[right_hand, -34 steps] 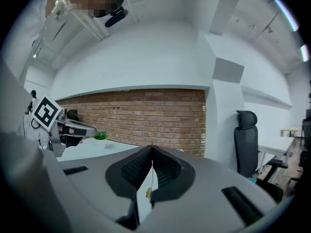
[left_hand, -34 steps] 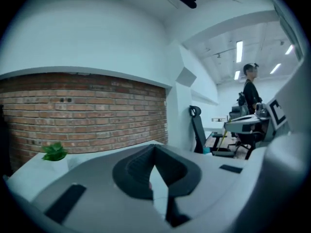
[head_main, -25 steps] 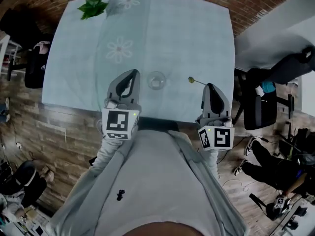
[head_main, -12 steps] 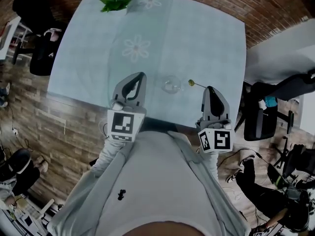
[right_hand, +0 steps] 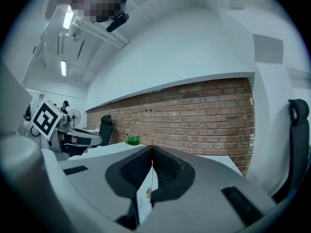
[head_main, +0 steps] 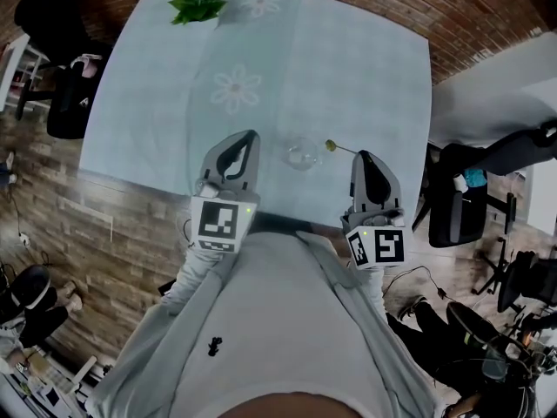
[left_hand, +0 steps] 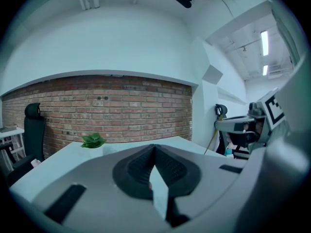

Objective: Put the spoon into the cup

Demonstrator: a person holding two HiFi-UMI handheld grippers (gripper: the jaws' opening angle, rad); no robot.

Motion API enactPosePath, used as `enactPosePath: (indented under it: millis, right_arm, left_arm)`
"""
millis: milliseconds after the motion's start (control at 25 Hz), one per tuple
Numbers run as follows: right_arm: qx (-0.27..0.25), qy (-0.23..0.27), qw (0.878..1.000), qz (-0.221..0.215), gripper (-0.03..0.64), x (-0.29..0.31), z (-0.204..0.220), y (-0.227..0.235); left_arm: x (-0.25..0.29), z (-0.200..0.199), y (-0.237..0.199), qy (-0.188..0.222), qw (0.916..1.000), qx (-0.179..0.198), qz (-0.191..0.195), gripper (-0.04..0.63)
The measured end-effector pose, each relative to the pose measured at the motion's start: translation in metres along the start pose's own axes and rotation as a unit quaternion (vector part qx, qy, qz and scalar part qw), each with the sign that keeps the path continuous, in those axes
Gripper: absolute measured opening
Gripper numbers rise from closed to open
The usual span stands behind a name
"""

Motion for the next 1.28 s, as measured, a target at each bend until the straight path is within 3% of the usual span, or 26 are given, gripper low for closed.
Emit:
enactPosePath:
  millis: [360,800,1280]
  right_arm:
    - [0.009,-0.025,0.999,-0.034,0.018,0.013,0.014,-0.017]
    - [0.027,-0.09,0.993,-0.075,0.018,0.029,0.066,-0.039]
    - [0.093,-0.149,0.982,-0.075,0.02,0.045,0.114,-0.043]
  left_arm:
    - [0.005,0.008,-0.005,-0.009,0.9999,-0.008,-0.001,0.018]
    - [0.014,0.033,0.0,-0.034,0.9989,-0.029,0.013,0.018]
    - [0.018,0.054,0.002,-0.053,0.9972,-0.048,0.022,0.018]
Point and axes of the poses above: the fingertips, and each gripper's own axes: x forward along the fingers, y to its right, z out of its underside, the point moved 1 cm from there along -x, backward along the fingers, and after that the axes turned 15 degrees about z, right-handed, at the moved point
